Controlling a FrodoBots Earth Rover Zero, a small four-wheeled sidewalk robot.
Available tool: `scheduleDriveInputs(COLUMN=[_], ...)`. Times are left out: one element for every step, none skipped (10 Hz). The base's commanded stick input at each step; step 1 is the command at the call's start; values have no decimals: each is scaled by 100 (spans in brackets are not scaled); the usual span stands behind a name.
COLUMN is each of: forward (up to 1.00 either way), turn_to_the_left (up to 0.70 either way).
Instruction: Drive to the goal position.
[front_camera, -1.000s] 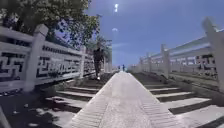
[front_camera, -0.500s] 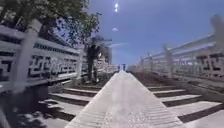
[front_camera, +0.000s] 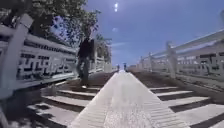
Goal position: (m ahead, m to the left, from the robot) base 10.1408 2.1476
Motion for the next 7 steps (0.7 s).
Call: scheduleDriveInputs(forward=[45, 45, 45, 45, 45, 45, 45], turn_to_the_left=[0, 0, 0, 0, 0, 0, 0])
